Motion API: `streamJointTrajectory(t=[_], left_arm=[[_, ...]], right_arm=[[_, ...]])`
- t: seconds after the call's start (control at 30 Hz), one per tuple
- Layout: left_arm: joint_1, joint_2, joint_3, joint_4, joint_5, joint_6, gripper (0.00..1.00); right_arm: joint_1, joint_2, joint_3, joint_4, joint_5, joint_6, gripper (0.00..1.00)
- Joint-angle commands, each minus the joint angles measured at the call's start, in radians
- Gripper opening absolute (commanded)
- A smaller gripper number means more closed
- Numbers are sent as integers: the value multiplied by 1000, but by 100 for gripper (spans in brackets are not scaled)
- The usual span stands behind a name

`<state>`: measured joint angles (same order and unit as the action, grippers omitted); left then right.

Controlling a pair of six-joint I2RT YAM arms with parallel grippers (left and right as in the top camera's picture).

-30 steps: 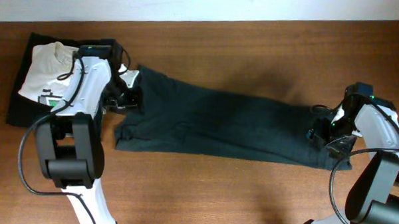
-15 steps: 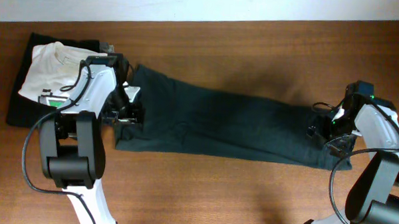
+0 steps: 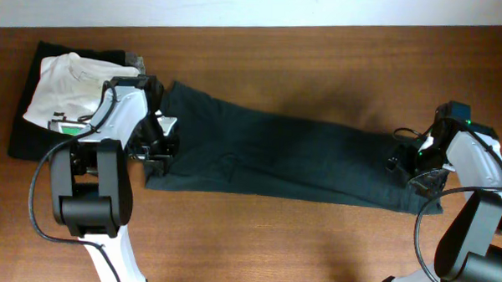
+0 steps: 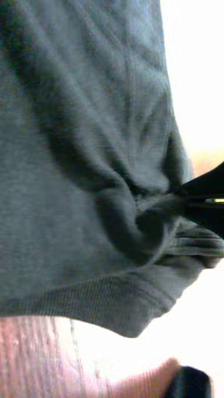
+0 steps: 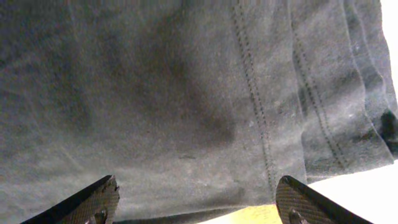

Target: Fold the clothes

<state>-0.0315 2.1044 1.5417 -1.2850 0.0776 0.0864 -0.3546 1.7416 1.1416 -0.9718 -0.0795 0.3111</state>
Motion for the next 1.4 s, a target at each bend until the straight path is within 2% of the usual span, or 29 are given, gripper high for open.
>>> streamJointTrajectory(t=[0.0,0.07,0.2,0.4,0.6,0.83,0.97,1.1,1.37], left_arm=[[10,6,156,-84,11,5,1],[10,6,294,-146,11,5,1],[10,6,363,-156,12,4,0],[9,7,363,-155,12,4,0],[7,7,363,-152,39,5,1],[7,7,363,-149,57,5,0],[7,7,363,-148,57,5,1],[7,7,363,-145,57,5,1],[7,7,363,-145,57,5,1]], right_arm=[[-73,-17,25,6,2,39,84],[-176,-17,39,-8,-80,38,84],[-256,-17,39,-4,-187,-12,84],[-254,-15,37,8,-122,-21,84],[-226,48,7,-16,-136,-22,72],[-215,48,-100,-26,-106,-13,71],[-215,48,-131,-14,-44,40,71],[-215,48,-133,19,-103,42,59],[-215,47,-106,-19,-134,8,30]])
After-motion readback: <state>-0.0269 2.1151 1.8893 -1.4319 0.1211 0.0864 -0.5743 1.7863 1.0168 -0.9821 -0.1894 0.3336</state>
